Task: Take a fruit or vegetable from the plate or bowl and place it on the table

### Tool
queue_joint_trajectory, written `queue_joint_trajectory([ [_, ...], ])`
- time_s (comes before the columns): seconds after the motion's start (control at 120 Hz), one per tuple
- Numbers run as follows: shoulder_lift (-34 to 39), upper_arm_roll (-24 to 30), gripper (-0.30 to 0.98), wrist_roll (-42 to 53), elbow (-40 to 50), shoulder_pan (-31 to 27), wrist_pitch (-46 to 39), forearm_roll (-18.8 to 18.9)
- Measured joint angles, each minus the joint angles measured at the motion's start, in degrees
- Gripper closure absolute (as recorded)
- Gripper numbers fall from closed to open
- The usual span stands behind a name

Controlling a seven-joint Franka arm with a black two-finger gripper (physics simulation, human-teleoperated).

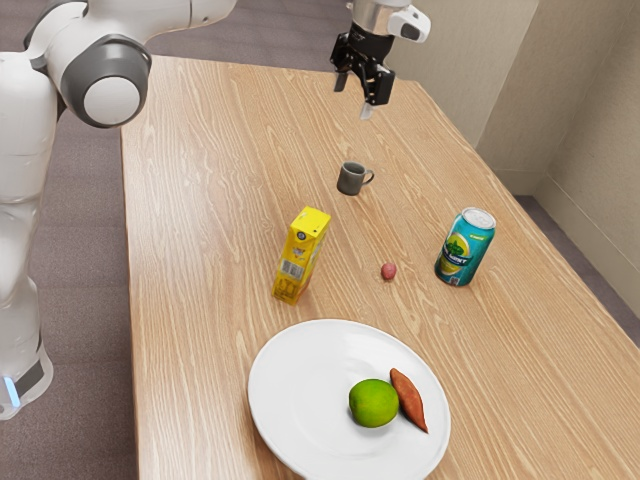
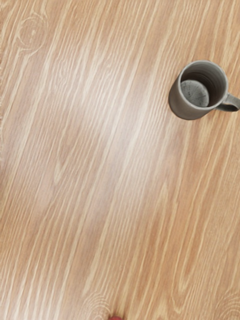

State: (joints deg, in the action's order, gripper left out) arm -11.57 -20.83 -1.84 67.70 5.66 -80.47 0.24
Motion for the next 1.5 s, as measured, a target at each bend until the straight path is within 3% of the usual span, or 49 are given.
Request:
queue_joint_trajectory([
  [0.133,0.23,0.11,0.00,-0.21,-0.33,0.14,0.25,-0.02],
  [0.258,4.70,1.02,0.00,-0.38,-12.19,1.61,0.93,0.39],
  [0.383,3.30,2.78,0.00,-0.56,-12.58,18.31,1.20,-0.04],
  [0.425,1.33,2.80,0.01,-0.61,-11.49,21.08,1.15,-0.07],
  [0.633,-8.12,2.43,0.00,-0.79,-10.39,12.05,-0.55,0.00],
  [0.75,-8.14,2.89,0.00,-0.78,-10.37,16.10,-0.58,0.64],
  [0.883,-8.05,8.28,0.00,0.43,-9.39,21.34,1.44,-2.64],
  [1.117,-8.00,8.94,0.00,0.46,0.38,32.89,0.32,-5.37],
  [1.175,-3.62,8.66,0.00,-0.71,8.74,35.05,-3.09,-6.59],
  [1.275,2.73,7.19,0.00,-4.67,19.29,37.56,-8.85,-8.53],
  [1.5,4.78,6.21,0.00,-15.76,25.11,38.84,-18.82,-12.12],
])
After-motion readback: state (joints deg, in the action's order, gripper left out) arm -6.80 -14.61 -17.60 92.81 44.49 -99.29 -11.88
